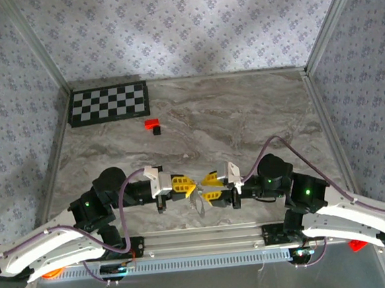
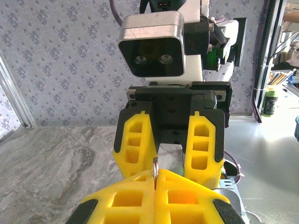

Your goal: Put the keys on the keyring

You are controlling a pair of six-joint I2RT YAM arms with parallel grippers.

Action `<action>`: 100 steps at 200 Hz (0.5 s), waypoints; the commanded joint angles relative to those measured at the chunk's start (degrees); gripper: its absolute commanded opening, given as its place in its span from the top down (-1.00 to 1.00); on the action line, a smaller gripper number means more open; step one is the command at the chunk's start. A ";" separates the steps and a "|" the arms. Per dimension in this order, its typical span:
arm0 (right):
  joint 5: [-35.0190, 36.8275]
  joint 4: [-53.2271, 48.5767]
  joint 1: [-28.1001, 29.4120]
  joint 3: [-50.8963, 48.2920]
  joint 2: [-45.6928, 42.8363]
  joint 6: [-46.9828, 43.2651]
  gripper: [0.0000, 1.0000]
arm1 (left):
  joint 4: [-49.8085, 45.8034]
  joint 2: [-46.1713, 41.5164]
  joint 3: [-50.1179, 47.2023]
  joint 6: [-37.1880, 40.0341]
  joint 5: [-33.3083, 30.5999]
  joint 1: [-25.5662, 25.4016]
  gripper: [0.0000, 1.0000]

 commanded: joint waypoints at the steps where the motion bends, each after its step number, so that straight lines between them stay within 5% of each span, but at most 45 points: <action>1: -1.29 3.96 -0.01 -0.69 0.11 1.36 0.35 | 4.06 -0.95 -0.03 -0.54 -0.01 -0.05 1.00; 100: 1.10 3.94 -0.05 -1.35 0.31 1.05 0.71 | 4.16 -0.93 0.05 -0.53 -0.10 -0.01 1.00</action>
